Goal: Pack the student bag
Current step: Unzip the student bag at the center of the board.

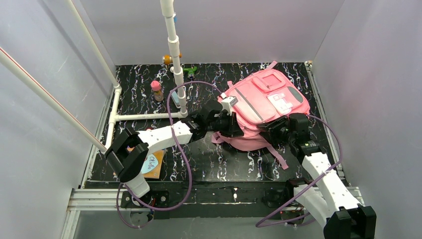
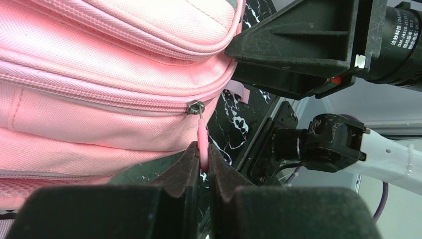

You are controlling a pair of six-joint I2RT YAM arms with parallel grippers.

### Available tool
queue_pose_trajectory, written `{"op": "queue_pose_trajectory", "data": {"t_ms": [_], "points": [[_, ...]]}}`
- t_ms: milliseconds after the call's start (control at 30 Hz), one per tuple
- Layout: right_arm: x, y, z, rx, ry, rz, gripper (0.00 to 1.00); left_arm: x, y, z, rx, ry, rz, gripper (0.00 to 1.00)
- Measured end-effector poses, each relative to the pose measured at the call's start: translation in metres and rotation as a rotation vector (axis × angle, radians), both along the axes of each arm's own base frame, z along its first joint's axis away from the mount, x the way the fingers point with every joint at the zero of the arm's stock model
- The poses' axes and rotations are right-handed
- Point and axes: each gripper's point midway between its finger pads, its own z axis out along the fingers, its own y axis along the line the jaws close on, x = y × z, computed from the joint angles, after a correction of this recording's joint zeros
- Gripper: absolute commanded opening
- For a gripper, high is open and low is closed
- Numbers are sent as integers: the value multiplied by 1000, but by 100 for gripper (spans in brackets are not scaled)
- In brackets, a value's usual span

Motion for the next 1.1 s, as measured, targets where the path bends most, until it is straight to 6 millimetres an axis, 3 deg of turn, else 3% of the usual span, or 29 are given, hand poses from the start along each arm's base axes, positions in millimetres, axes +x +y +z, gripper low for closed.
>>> {"op": "queue_pose_trajectory", "data": {"t_ms": [367,833,1000,1100], "points": [[-5,-3,3,22,31,-40,52,-8,-6,1,-4,-7,-20,0],[-10,-2,24,72,-9,-60,51,-13,-8,0,12,-21,-51,0],[-7,-2,15,86,11,-75,46,-14,-8,0,14,-21,-51,0],[-6,0,4,115,25,-90,49,-16,-9,-1,19,-24,-48,0]]}}
